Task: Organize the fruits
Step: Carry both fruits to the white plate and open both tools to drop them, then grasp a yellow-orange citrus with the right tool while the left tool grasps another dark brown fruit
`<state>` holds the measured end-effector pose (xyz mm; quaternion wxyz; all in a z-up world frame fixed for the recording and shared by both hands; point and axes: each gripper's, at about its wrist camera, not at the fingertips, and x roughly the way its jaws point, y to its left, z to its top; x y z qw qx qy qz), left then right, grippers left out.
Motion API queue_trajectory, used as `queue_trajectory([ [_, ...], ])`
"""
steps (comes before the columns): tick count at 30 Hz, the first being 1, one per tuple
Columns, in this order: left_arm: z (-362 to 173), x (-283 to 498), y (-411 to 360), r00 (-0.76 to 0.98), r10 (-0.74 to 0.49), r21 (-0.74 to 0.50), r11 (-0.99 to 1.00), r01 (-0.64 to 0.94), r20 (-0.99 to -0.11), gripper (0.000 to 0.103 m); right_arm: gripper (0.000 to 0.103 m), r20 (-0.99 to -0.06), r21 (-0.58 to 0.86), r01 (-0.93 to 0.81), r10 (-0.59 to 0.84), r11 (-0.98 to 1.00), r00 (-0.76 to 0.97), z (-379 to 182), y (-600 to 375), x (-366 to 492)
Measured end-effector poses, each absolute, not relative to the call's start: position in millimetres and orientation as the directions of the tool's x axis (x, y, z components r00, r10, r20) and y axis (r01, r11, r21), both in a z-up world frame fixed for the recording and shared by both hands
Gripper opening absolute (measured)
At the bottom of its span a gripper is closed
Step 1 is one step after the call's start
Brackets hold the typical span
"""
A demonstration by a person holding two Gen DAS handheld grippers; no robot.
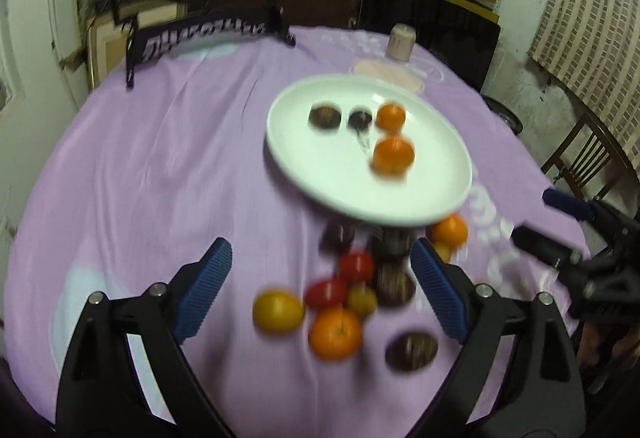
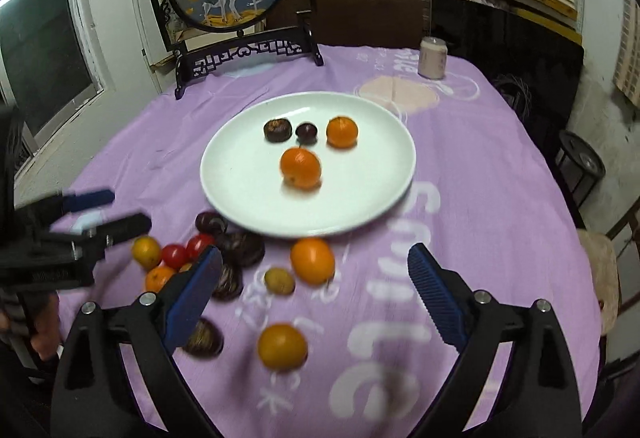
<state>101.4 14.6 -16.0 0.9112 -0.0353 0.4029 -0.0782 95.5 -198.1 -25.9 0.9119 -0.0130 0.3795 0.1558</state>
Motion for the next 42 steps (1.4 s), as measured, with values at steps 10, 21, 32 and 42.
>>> queue_trajectory([
  [10,-34,56,34,0.643,-0.166,-0.134,0.986,0.1,-0.748,0.092,0.094,-0.756,0.086,-0.308,0.264,0.947,0.599,-61,-181,64],
  [21,-41,41,14,0.606,-0.197,-0.127,0.979,0.157,-0.77,0.092,0.036,-0.785,0.121,-0.302,0.277,0.946,0.554,-103,-177,78],
  [32,-52,43,-43,0.553,-0.199,-0.078,0.969,0.235,-0.809,0.092,0.036,-0.747,0.16,-0.205,0.254,0.966,0.614,-85,-243,38],
  [42,-86,65,-80,0.504,-0.099,0.02,0.974,0.224,-0.858,0.049,0.036,-0.724,0.234,-0.191,0.301,0.953,0.62,-85,-276,24],
])
